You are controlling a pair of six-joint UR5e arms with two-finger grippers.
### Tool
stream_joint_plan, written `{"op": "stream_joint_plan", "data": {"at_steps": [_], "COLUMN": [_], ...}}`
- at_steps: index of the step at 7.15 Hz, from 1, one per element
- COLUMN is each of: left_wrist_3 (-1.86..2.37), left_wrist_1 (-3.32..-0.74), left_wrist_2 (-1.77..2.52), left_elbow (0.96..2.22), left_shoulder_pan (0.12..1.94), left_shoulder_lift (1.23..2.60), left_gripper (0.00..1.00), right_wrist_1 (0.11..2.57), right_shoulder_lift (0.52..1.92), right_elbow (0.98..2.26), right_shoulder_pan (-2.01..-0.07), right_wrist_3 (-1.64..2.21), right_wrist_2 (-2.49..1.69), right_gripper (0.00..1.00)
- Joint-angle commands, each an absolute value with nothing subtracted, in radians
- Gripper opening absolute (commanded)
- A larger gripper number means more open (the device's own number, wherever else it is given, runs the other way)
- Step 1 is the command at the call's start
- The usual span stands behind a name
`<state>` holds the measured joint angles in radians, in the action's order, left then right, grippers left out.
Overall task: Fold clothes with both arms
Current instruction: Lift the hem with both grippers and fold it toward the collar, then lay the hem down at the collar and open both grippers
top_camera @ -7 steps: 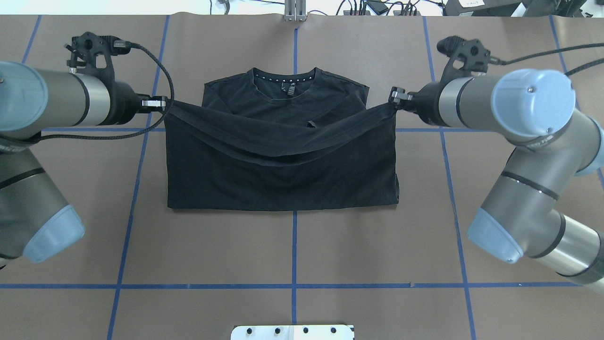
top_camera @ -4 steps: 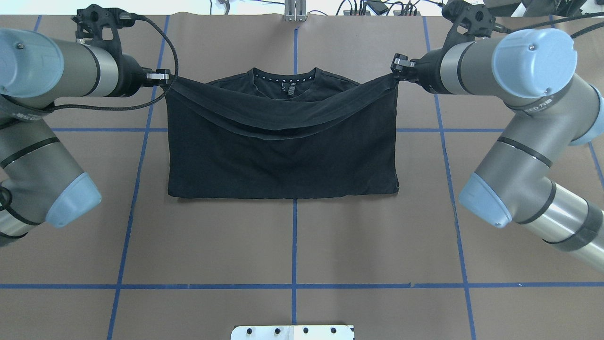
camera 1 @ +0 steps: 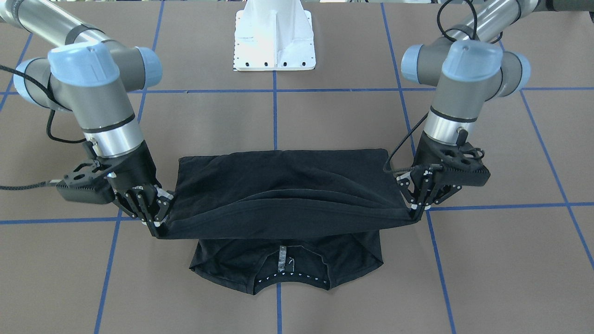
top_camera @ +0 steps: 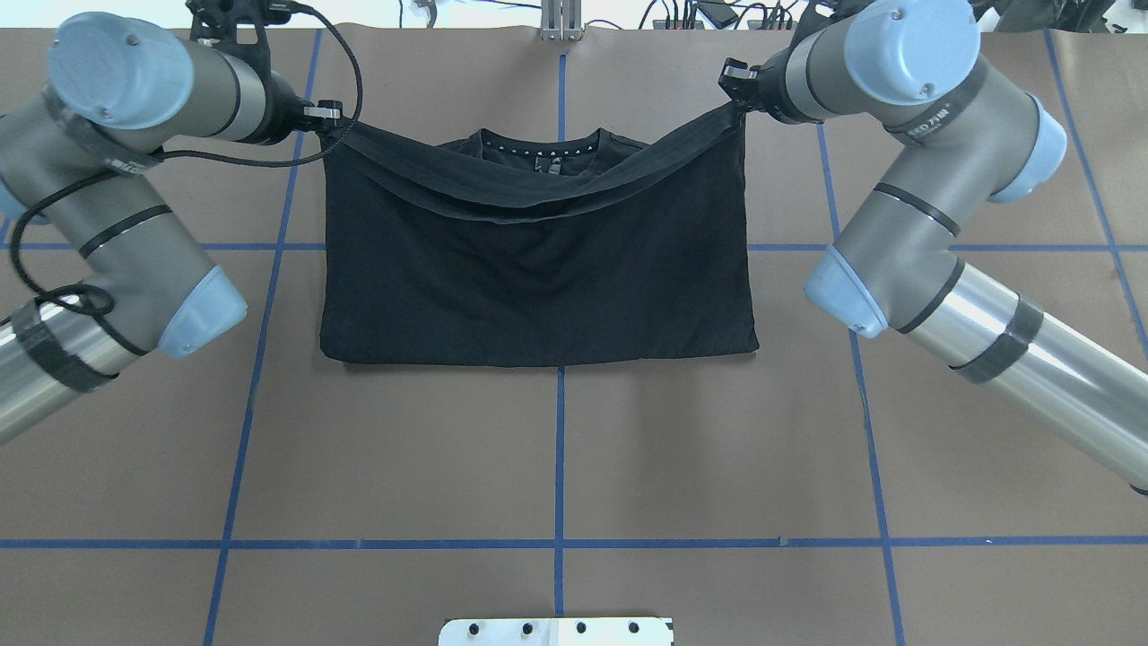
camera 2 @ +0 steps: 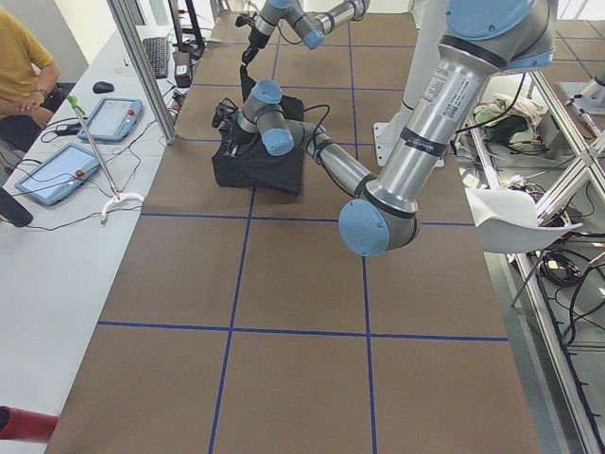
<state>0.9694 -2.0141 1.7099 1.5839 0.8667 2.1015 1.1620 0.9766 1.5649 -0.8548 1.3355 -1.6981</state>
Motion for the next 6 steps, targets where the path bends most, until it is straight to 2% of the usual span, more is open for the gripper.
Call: {"op": "stream_joint_plan", "data": {"at_steps": [1,3,5,6], "left_wrist_3": [0.919,0.861,0.83,0.83], "left_wrist_1": [-2.06,-2.17,-2.181,-2.187], "left_wrist_2": [1.669,1.669,1.669,1.67], "left_elbow": [1.386,1.258,1.246,1.25], "left_shoulder_pan": [0.865,0.856,0.833,0.833], "left_shoulder_lift": [2.186,2.194,2.191,2.189], "left_gripper": [0.0,0.0,0.0,0.16], "right_wrist_1": [1.157,1.157,1.157,1.157], "right_shoulder_lift": [0.93,0.925,0.927,0.927], "right_elbow": [1.442,1.381,1.339,1.338], "right_shoulder_pan": [-0.854,-0.838,-0.822,-0.824], "right_wrist_3": [1.327,1.29,1.269,1.256], "right_wrist_2": [-1.698,-1.698,-1.697,-1.698], "right_gripper": [0.0,0.0,0.0,0.68]}}
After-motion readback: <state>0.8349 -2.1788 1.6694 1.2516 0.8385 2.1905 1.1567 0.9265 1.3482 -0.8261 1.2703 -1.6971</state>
